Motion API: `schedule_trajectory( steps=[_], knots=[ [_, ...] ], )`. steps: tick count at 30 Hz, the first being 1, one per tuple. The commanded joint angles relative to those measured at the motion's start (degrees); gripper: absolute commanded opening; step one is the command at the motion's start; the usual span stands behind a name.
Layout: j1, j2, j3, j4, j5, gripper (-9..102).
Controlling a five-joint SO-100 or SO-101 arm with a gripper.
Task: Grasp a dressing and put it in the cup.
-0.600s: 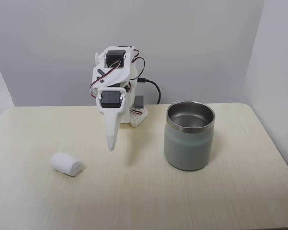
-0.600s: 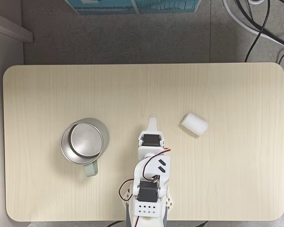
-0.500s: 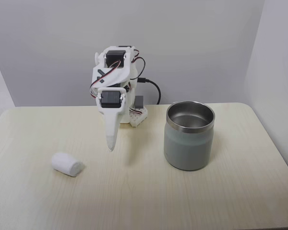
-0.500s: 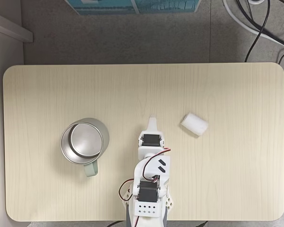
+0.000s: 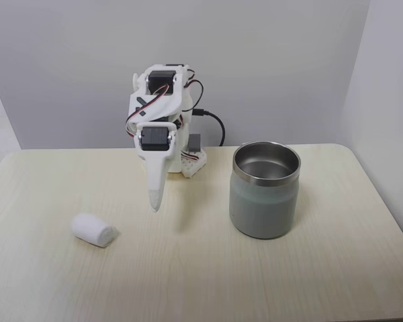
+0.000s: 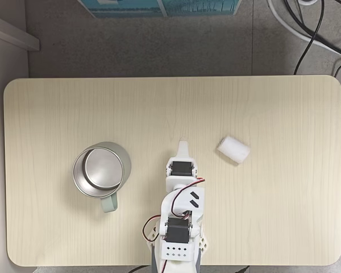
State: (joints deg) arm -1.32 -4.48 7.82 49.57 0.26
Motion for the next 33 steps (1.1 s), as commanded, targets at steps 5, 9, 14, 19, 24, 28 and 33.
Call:
schedule_trajectory(
  steps=[5, 9, 14, 19, 24, 28, 33],
  knots=[
    [-0.1, -0.4, 0.2, -0.8, -0.4, 0],
    [0.2, -0.4, 1.3, -0.7, -0.4, 0],
    [1.6, -0.5, 7.7, 0.9, 0.2, 0],
    [0.7, -0.5, 18.7, 6.9, -0.9, 0],
    [-0.1, 4.1, 31.8, 11.6, -3.1, 0],
    [1.6, 10.2, 39.9, 14.3, -4.8, 0],
    [6.2, 18.1, 45.4, 17.8, -4.5, 3]
  ],
)
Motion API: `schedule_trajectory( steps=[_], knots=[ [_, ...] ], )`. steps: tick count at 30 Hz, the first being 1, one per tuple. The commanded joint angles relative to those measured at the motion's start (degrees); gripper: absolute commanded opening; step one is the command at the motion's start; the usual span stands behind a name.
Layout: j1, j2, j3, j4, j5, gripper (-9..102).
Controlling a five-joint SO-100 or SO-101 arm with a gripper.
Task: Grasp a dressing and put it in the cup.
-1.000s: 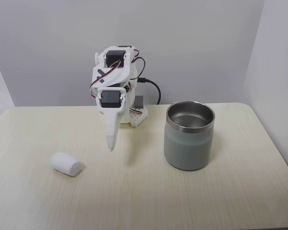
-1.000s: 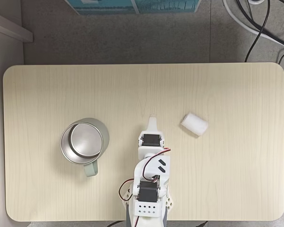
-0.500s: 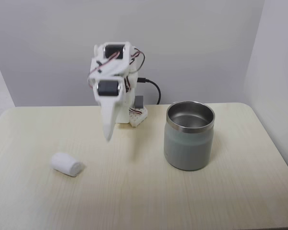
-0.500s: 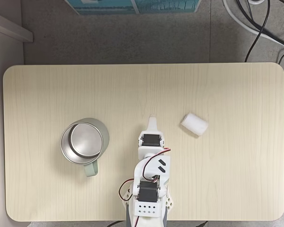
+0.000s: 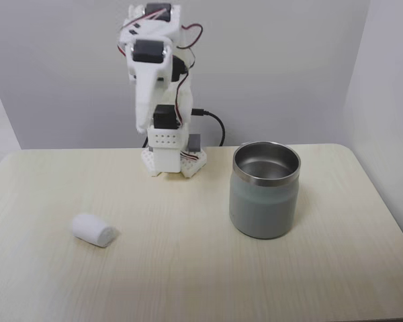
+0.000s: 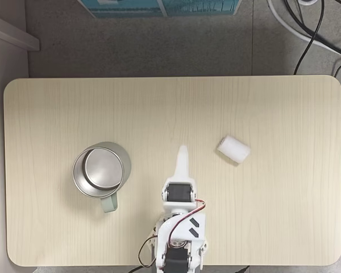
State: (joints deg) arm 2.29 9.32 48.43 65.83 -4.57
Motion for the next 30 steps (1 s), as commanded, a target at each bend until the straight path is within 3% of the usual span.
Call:
schedule_trajectory(
  steps=[1, 16, 22, 30],
  knots=[
    [3.9, 6.6, 6.5, 2.9, 1.4, 4],
    [14.0, 39.9, 28.4, 23.3, 5.7, 23],
    [18.1, 46.0, 26.2, 21.8, 3.0, 24],
    [22.9, 52.1, 13.1, 8.9, -2.7, 24]
  ],
)
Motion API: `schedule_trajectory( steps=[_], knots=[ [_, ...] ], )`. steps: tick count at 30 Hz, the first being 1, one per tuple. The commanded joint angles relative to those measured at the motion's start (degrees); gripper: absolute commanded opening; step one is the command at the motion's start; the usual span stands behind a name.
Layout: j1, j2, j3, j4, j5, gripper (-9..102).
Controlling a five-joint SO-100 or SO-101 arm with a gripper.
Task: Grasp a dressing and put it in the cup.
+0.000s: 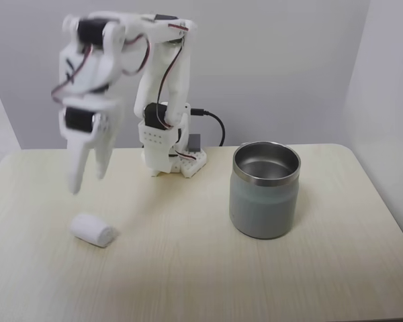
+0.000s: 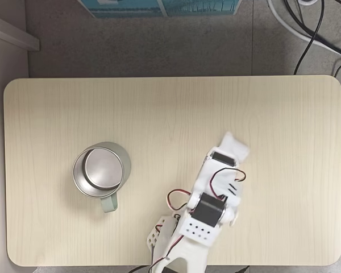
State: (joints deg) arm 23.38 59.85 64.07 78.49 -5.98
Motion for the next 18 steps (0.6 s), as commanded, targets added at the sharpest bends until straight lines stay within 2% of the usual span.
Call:
schedule_trajectory(
  steps=[1, 12, 18],
  knots=[
    [2.5, 3.0, -3.5, -5.1, -2.0, 24],
    [8.0, 24.1, -6.2, -17.1, -7.7, 24],
    [6.5, 26.5, -4.7, -16.6, -7.8, 25]
  ],
)
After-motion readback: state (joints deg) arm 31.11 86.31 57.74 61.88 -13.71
